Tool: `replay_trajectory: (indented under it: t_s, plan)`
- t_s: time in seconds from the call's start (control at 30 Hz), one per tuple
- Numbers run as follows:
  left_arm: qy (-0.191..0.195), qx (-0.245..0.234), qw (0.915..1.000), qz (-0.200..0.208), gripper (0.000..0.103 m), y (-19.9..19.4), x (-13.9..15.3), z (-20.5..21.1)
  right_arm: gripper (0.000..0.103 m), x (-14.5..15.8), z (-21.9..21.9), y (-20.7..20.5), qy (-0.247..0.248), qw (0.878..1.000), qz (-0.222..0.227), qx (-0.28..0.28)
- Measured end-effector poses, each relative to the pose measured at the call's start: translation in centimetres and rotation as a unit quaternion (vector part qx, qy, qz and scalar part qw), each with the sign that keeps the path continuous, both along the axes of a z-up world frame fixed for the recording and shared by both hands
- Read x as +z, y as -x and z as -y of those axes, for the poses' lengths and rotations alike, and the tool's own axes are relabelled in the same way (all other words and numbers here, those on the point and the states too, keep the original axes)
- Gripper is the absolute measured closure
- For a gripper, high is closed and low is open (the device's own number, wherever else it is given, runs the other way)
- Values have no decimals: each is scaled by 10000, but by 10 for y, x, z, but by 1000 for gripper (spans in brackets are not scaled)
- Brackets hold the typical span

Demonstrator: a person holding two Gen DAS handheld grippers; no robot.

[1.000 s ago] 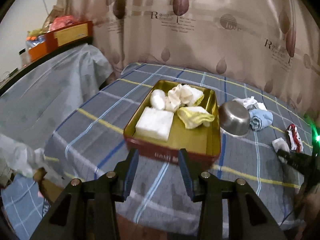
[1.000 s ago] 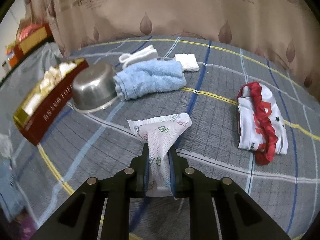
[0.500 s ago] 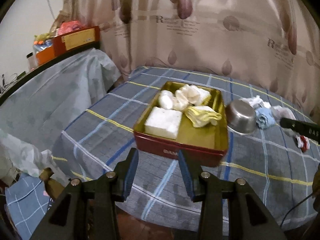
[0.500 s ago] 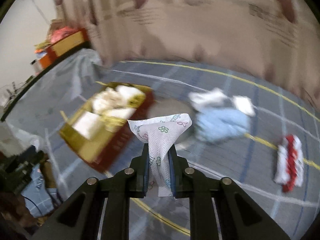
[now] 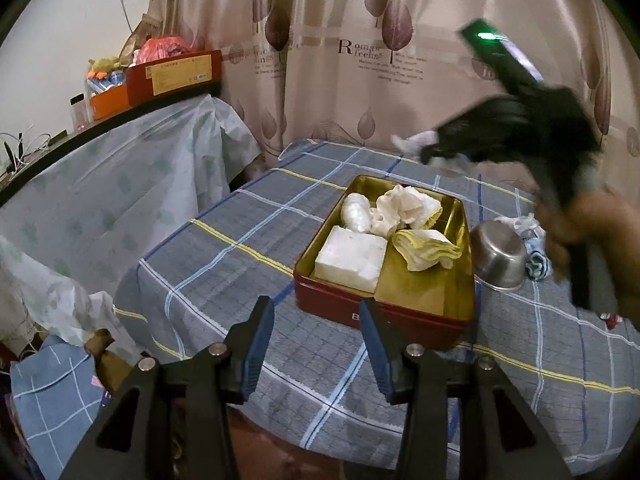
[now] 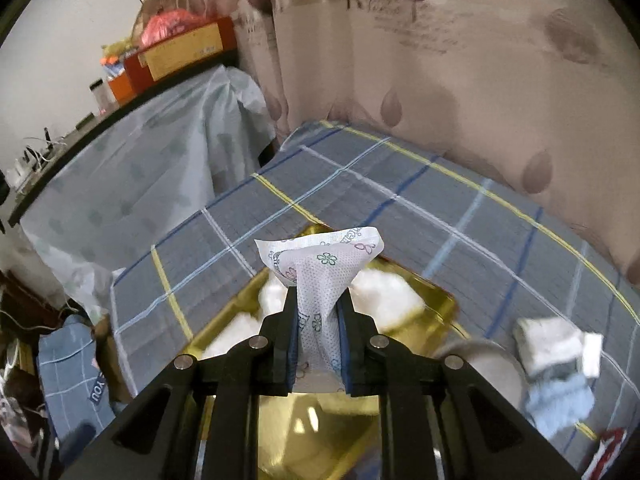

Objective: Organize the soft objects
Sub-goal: 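Carry the floral-print cloth into the gold tin and open the right gripper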

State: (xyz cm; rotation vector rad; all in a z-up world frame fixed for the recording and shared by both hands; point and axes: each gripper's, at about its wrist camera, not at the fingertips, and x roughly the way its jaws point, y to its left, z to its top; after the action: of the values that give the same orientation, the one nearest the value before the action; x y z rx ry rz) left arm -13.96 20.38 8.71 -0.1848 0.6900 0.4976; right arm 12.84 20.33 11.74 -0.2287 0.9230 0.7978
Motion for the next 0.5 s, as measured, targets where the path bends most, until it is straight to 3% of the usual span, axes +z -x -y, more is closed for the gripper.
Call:
replay_trajectory:
  t_s: [0.13, 0.5]
  plan:
    - [75, 4, 10000, -23, 58, -2, -1, -6, 88, -21, -32, -14, 228, 9997, -123, 17]
    - [-62, -117, 9999, -107, 58, -6, -3, -2, 86, -67, -53, -33, 497, 9971, -516, -240]
